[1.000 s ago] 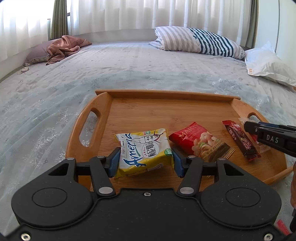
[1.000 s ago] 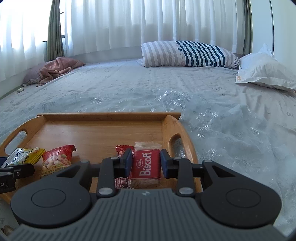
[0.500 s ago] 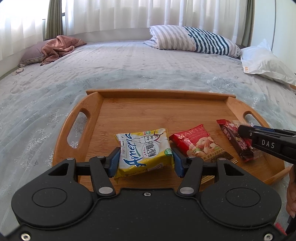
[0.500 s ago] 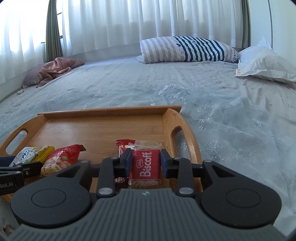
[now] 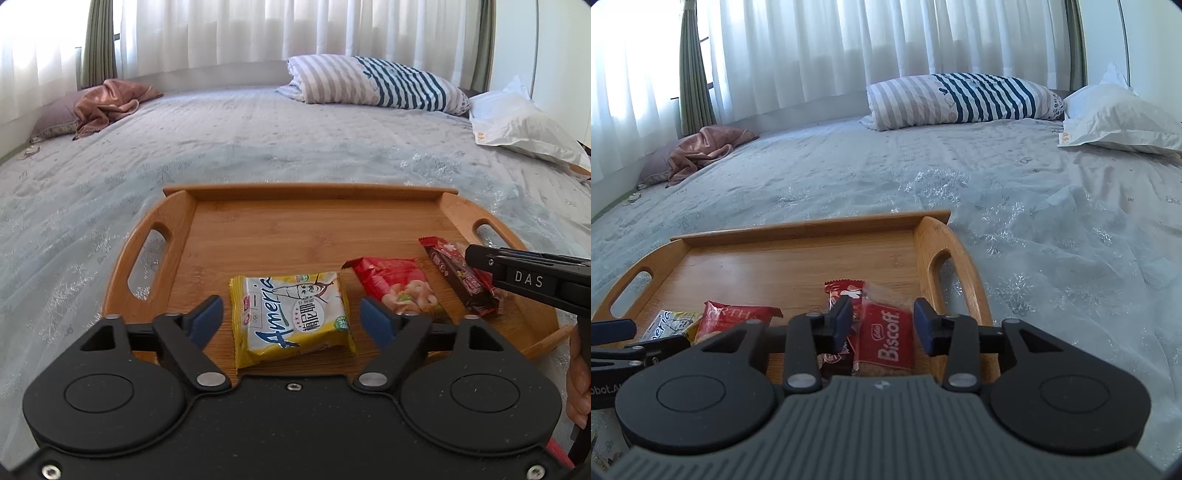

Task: Organize snacks
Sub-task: 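Open both tools to release the packs on the tray, then move both tools back over the remaining snack pile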

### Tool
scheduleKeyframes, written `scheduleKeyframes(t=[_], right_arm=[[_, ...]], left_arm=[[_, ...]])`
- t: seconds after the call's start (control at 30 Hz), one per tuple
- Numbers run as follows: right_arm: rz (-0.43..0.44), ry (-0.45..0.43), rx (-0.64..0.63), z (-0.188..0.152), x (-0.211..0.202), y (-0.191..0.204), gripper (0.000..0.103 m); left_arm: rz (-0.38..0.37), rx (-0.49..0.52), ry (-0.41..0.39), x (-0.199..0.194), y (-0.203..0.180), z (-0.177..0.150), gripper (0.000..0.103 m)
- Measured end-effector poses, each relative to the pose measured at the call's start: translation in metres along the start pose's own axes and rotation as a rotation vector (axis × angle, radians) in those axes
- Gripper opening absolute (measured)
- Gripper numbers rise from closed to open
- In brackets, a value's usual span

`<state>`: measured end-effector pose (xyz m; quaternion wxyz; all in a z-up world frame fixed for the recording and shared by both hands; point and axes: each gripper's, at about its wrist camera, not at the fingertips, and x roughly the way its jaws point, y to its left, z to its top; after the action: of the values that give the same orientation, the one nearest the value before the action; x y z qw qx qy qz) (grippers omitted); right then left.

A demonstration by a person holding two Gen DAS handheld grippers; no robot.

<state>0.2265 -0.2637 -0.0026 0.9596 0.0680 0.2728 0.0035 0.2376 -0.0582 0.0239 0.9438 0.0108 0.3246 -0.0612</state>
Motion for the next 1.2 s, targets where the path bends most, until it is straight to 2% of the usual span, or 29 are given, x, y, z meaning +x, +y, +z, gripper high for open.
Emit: scheduleKeyframes(t=[0.27, 0.8, 0.97, 1.2], right_arm=[[0.006, -0.022, -0.007, 0.0, -0.017, 0.001, 0.067], [0.037, -0.118, -0.109, -0.018, -0.082, 0.019, 0.086], [0.045, -0.155, -0.135, -0.024, -0.103, 0.026, 0.089], [0.049, -0.183, -0.145, -0.036, -0.127, 0.027, 0.091]], left_arm=[[-0.037, 0.001, -0.013, -0.018, 0.002, -0.001, 0.092], [-0.086, 0.04, -0.067, -0.078, 0.006, -0.017, 0.098], [-0.093, 0.069, -0.081, -0.095, 0.005, -0.024, 0.099], [-0.138, 0.057, -0.082, -0.115, 0.005, -0.034, 0.101]])
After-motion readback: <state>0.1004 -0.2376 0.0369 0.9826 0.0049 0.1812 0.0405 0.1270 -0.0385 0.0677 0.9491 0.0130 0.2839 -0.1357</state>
